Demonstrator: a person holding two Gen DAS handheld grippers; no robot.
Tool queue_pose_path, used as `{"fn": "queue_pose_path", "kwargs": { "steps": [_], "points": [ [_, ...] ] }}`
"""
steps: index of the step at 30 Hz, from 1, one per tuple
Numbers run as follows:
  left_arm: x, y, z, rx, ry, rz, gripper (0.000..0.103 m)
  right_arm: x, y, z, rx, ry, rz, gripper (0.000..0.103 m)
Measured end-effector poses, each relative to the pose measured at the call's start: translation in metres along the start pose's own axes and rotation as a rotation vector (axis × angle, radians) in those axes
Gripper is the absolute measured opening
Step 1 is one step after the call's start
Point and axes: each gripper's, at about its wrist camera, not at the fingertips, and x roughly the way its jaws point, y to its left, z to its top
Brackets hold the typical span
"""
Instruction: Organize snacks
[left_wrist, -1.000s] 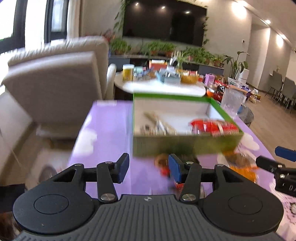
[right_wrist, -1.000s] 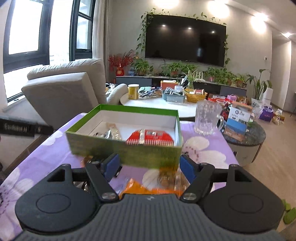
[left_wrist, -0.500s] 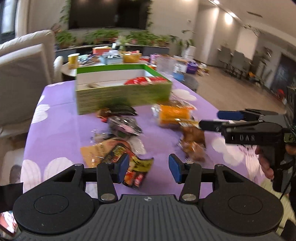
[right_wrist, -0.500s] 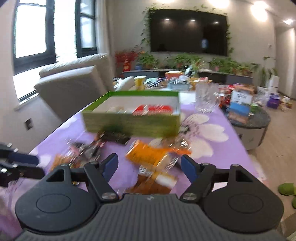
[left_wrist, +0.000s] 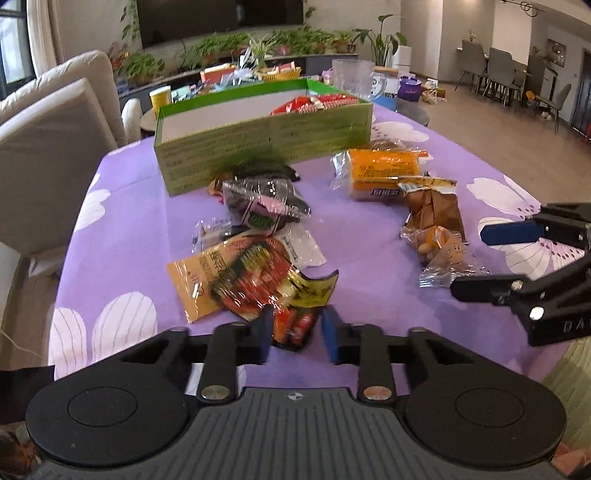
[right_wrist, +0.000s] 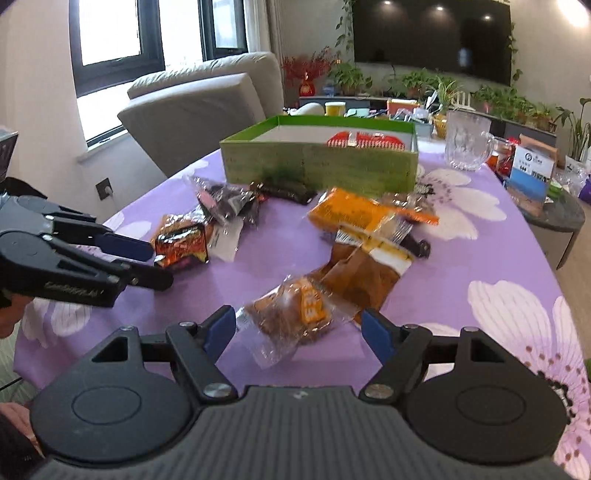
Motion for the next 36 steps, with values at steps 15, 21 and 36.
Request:
{"fn": "queue_pose_path", "kwargs": {
  "steps": [15,21,36],
  "points": [
    [-0.023,0.005,0.007,-0.040,-0.115,-0.042,0.000,0.023,0.007,-0.003,0.071,-0.004,-0.057,0.058],
    [-0.036,0.010,0.015,-0.068,-0.153,-0.037,0.000,0.011,0.010,0.002,0.041,-0.023,-0.027,0.055],
    [-0.070,0.020,0.088,-0.025,-0.365,0.028,0.001,-0.012,-0.010,0.079,0.023,-0.250,-0.107,0.055]
  ]
}}
